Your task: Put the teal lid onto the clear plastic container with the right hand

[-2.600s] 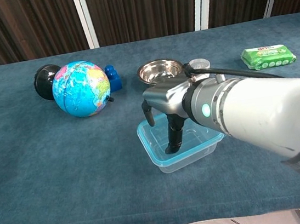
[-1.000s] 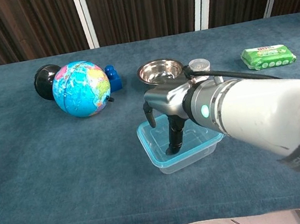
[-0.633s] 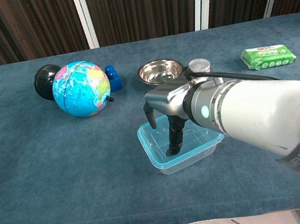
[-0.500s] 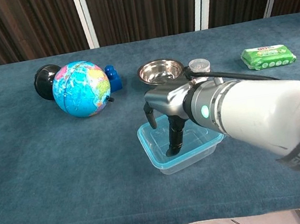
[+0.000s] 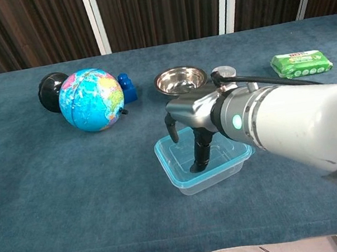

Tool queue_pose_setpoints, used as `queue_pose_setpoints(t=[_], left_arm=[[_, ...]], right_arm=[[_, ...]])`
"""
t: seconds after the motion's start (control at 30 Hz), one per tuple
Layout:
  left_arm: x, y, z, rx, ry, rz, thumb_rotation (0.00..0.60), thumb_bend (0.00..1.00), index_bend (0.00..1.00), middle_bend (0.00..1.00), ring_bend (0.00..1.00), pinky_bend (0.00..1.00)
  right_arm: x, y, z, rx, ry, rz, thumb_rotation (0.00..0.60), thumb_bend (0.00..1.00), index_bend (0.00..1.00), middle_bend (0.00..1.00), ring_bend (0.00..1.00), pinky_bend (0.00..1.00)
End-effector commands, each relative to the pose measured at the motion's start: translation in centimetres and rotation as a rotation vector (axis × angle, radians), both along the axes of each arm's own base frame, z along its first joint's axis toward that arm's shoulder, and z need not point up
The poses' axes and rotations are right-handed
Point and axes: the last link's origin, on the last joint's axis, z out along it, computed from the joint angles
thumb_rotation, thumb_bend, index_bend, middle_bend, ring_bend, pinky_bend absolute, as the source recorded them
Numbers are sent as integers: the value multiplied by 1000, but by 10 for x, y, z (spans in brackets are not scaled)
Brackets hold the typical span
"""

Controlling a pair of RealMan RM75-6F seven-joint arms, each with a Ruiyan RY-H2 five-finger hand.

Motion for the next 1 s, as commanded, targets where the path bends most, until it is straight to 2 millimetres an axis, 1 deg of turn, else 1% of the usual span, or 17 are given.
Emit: queue_pose_setpoints(t=[0.03,0.1,0.17,0.2,0.3,0.33,0.37,0.4,0.47,0.5,0.6,0.7,0.8,0.87,0.9,1.0], left_arm=[[0,-1,0,2,2,-1,600,385,0,7,0,4],[0,-1,0,2,3,0,600,385,0,7,0,4],[0,-1,0,2,3,-2,600,385,0,8,0,4],[1,-2,-1,3,4,-5,600,385,0,8,0,4],[2,-3,-1,3,6,-8,600,385,0,7,0,4],[2,-3,-2,3,7,-9,600,385,0,7,0,4],[3,-4,-2,3,7,-10,600,385,0,8,0,4],[3,-4,-3,3,10,-11,600,385,0,8,0,4],[4,-5,-3,3,12,-14,600,386,0,8,0,4],[4,-6,-4,3,13,-15,600,384,0,8,0,4],[5,-7,-4,8,17,-21,600,384,0,8,0,4],[5,-6,-6,2,24,-19,600,385,0,8,0,4],[5,-5,-8,-1,32,-18,600,385,0,8,0,3],[6,-5,-10,-5,37,-20,600,385,0,7,0,4],[7,-4,-11,-6,39,-22,600,385,0,7,0,4],[9,-5,-14,-10,46,-27,600,385,0,7,0,4]], right_arm=[[7,2,30,-54,-100,38,600,42,313,0,0,0],[5,5,47,-76,-126,61,600,43,295,0,0,0],[-1,10,72,-107,-159,81,600,42,280,0,0,0],[-7,14,86,-125,-177,87,600,42,272,0,0,0],[-27,23,120,-171,-211,83,600,42,243,0,0,0],[-39,28,135,-197,-220,77,600,42,226,0,0,0],[-50,31,146,-220,-228,73,600,42,215,0,0,0],[-67,38,158,-252,-232,70,600,42,199,0,0,0],[-98,51,177,-307,-227,62,600,42,174,0,0,0],[-115,59,186,-338,-224,59,600,42,156,0,0,0],[-184,94,210,-456,-227,53,600,43,125,0,0,0],[-240,128,220,-545,-210,9,600,43,109,0,0,0],[-276,150,222,-608,-234,-22,600,42,95,0,0,0],[-290,155,219,-628,-256,-45,600,42,90,0,0,0],[-296,156,219,-612,-239,-50,600,42,86,0,0,0],[-295,155,222,-603,-293,-40,600,42,72,0,0,0]])
